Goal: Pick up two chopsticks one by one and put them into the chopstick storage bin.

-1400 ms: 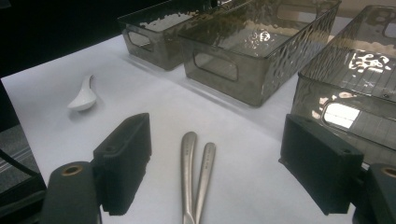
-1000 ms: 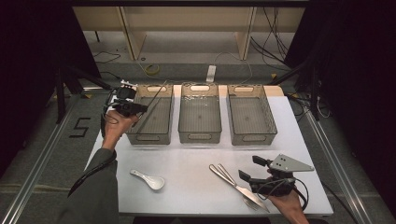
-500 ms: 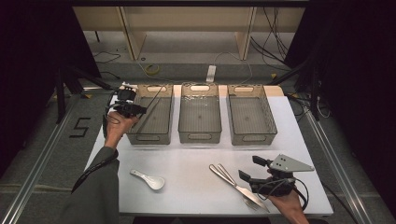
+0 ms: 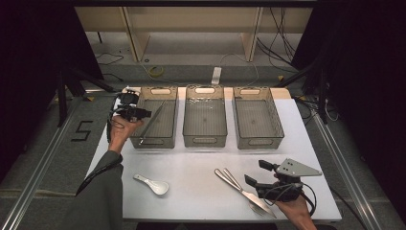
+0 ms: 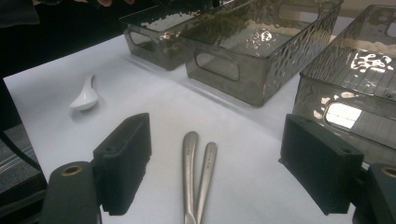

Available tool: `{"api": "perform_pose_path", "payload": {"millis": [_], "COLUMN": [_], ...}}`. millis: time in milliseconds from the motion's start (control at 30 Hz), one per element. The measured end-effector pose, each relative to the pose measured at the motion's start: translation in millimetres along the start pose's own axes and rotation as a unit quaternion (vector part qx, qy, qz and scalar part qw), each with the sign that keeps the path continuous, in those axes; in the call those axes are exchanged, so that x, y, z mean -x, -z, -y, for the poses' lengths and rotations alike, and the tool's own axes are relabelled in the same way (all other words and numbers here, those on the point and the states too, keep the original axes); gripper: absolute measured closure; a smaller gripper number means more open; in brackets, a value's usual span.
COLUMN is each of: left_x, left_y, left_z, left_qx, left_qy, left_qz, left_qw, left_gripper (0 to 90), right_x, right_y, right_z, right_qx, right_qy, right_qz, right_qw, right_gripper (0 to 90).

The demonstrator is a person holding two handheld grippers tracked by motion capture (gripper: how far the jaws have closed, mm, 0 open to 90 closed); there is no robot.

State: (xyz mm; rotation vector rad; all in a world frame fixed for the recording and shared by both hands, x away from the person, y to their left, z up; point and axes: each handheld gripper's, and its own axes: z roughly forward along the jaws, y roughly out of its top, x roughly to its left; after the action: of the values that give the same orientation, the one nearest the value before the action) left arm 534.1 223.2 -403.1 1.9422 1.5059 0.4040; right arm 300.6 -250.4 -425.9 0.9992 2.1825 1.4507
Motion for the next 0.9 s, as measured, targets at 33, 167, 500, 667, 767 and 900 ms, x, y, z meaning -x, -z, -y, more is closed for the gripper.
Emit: {"api": "perform_pose_path", "payload": {"millis": [33,167,500,667,767,900], "left_x": [0.7,5.0,20.4,30.3,37.0,42.5], "left_y": [1.6,10.0,43.3,57.1,59.9,61.9], "left_z": [0.1,0.6,19.4,26.1,32.2,39.6], "left_qx": [0.005,0.007,0.029,0.025,0.012,0.008], "left_qy": [0.001,-0.006,-0.032,-0.059,-0.08,-0.098], "left_qz": [0.005,0.021,0.094,0.105,0.096,0.106], "left_qw": [1.0,0.9997,0.9946,0.9924,0.9921,0.9895], "left_gripper": [53.2,45.7,29.2,26.9,26.3,24.5], "right_x": [0.1,-0.1,-0.4,-0.9,-1.3,-1.9], "right_y": [0.0,0.0,-0.1,0.1,0.2,0.4], "right_z": [0.0,0.0,0.1,-0.4,-0.5,-0.6], "right_qx": [0.0,-0.001,-0.002,-0.001,0.0,0.0], "right_qy": [0.0,0.0,0.0,0.003,0.003,0.005], "right_qz": [0.0,0.001,0.002,0.001,0.0,-0.002], "right_qw": [1.0,1.0,1.0,1.0,1.0,1.0], "right_gripper": [25.4,25.4,25.4,25.4,25.4,25.4]}}
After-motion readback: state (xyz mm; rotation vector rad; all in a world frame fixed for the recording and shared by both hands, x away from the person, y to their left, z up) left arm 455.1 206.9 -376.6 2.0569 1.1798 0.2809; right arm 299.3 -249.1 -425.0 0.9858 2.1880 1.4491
